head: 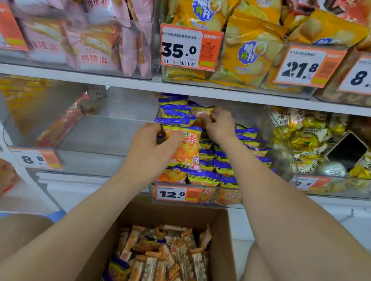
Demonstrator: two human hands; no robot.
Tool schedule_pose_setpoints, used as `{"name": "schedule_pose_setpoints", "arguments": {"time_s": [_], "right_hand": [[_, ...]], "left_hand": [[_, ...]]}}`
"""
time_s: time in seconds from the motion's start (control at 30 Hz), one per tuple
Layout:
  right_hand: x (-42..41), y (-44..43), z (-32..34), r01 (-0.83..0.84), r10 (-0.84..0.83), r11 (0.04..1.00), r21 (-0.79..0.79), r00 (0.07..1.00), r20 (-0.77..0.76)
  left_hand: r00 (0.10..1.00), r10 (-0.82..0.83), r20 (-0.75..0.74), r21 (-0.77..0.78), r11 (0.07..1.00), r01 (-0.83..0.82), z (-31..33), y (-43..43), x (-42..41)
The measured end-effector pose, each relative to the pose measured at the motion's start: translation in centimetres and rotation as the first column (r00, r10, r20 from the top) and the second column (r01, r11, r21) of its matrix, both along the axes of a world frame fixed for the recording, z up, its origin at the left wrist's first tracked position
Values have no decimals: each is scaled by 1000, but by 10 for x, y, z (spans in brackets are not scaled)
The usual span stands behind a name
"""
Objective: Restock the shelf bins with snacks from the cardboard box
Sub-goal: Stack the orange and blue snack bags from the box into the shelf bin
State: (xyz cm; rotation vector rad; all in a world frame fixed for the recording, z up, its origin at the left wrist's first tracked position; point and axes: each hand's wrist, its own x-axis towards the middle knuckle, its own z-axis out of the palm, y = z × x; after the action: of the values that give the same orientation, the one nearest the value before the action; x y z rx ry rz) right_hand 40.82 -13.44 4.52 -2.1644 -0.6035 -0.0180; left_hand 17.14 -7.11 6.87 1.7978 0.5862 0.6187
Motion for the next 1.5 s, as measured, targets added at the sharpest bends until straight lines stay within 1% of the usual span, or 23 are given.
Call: {"name": "schedule_pose_setpoints", "arguments": {"time_s": [0.33, 0.4, 0.43, 0.5, 0.57, 0.63, 0.7, 0.73, 0.77, 0.8, 0.83, 0.87, 0.9, 0.93, 1.0, 1.03, 1.07, 1.17, 1.23, 1.27, 1.33, 1.4, 1.5], "right_hand": [[6, -3, 3, 122, -128, 990, 64, 987, 98], [11, -2, 5, 147, -151, 988, 40, 982, 112], [11, -2, 7, 130, -129, 992, 4, 985, 118], [11, -2, 6, 16, -11, 999, -49, 995, 102], [6, -9, 8, -63, 67, 997, -45, 993, 94], [0, -18, 9, -59, 58, 998, 9, 994, 97], [-7, -27, 15, -6, 2, 999, 36, 993, 119], [-12, -31, 20, 9, -15, 999, 52, 995, 100], [-20, -35, 27, -1, -2, 996, 93, 999, 37], [-31, -40, 35, -42, 56, 987, 156, 995, -84], [-45, -47, 43, -110, 164, 968, 227, 959, -231], [-58, -55, 51, -185, 293, 935, 302, 882, -370], [-69, -65, 55, -262, 402, 901, 345, 801, -443], [-79, -74, 57, -341, 478, 872, 351, 746, -464], [-94, -88, 57, -481, 564, 826, 294, 707, -427], [-98, -91, 56, -503, 581, 814, 292, 697, -420], [-99, -91, 57, -477, 578, 816, 328, 690, -436], [-89, -92, 62, -280, 528, 831, 481, 670, -522], [-74, -94, 62, -162, 427, 872, 462, 713, -556], [-65, -95, 57, -94, 343, 899, 427, 757, -556], [-51, -95, 43, 28, 171, 931, 364, 847, -504], [-42, -89, 32, 76, 57, 942, 327, 924, -379], [-30, -72, 22, 84, -9, 949, 306, 972, -237]], "left_hand": [[1000, -7, -17, 34, 999, 8, 1, 0, -2], [1000, -15, -5, 26, 1000, 15, 1, -1, -1], [1000, -14, -5, 29, 999, 14, 0, 0, 1], [1000, -9, -17, 36, 999, 9, -1, 1, 4], [999, -15, -32, 34, 999, 16, -3, 3, 6], [999, -19, -35, 33, 999, 21, -3, 5, 6], [999, -21, -36, 33, 999, 22, -2, 5, 6], [999, -23, -36, 31, 999, 24, -2, 5, 5], [999, -27, -33, 27, 999, 28, -2, 5, 4], [999, -33, -30, 19, 999, 33, -1, 3, 3], [999, -37, -24, 9, 999, 38, 0, 1, 2], [999, -43, -16, -4, 999, 43, 2, 0, 1], [999, -50, -1, -15, 999, 50, 3, -2, 0], [998, -58, 20, -24, 998, 59, 5, -4, -1], [996, -72, 50, -23, 997, 73, 7, -7, -2], [996, -75, 49, -10, 997, 76, 8, -8, -2], [996, -77, 46, 6, 997, 77, 8, -9, -2], [999, -27, 44, 122, 992, 22, 6, -10, -3], [1000, 26, 3, 282, 959, -26, 3, -11, -5], [998, 45, -34, 349, 937, -30, 1, -12, -6], [993, 81, -88, 425, 904, -36, -3, -15, -6], [989, 101, -108, 407, 912, -49, -7, -17, -5], [988, 117, -98, 367, 927, -73, -7, -16, -2]]}}
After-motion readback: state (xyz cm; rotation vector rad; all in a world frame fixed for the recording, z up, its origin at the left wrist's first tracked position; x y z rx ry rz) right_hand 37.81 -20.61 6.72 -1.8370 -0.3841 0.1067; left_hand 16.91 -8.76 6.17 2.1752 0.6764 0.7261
